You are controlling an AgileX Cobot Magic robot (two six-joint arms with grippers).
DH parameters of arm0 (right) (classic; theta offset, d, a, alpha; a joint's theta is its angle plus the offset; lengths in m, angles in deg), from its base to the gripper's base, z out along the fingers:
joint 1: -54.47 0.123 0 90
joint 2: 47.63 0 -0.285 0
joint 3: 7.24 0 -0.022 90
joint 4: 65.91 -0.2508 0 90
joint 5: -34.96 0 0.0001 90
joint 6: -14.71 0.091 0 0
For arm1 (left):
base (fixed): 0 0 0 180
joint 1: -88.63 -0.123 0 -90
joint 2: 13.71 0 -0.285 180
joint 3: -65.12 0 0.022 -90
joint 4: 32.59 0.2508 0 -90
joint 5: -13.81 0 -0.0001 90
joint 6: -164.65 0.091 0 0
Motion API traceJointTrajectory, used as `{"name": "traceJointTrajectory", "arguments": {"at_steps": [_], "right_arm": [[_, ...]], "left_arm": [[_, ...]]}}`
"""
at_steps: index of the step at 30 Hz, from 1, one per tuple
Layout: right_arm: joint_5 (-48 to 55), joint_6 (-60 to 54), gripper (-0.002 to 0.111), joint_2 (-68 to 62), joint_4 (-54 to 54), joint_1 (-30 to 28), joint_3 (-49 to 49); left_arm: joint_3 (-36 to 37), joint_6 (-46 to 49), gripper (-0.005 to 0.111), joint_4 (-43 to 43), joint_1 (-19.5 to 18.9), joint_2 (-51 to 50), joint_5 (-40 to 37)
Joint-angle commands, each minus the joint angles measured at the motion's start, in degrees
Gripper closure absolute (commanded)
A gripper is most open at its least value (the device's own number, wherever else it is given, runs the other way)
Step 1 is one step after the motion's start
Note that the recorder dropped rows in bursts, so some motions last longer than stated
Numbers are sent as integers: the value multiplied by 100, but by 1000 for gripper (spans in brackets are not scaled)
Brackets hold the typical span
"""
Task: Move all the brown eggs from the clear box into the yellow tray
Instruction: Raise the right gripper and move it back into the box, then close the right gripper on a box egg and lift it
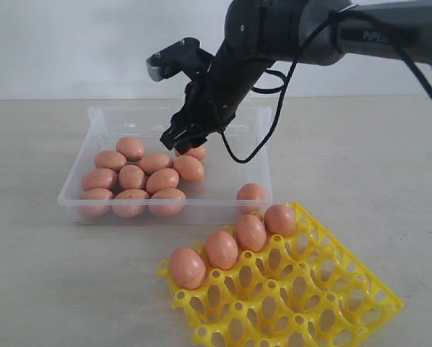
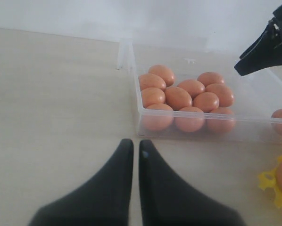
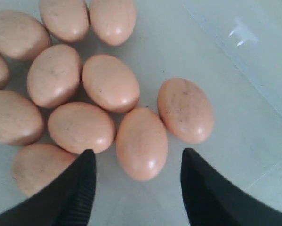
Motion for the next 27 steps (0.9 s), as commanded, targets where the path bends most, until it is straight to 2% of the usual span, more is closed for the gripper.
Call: {"name": "traceJointTrajectory", "arguments": {"at_steps": [1, 7, 12, 27], "right_arm": [[-94, -90, 61, -341, 69, -21, 24], [-788, -606, 61, -462, 56, -21, 24], [-745, -647, 61, -698, -25, -21, 24], [-997, -1820, 61, -755, -81, -21, 24]], "left_arm": [[23, 24, 103, 24, 13, -24, 53], [23, 24, 103, 24, 13, -24, 53], [23, 24, 103, 24, 13, -24, 53], [23, 24, 103, 24, 13, -24, 53]]}}
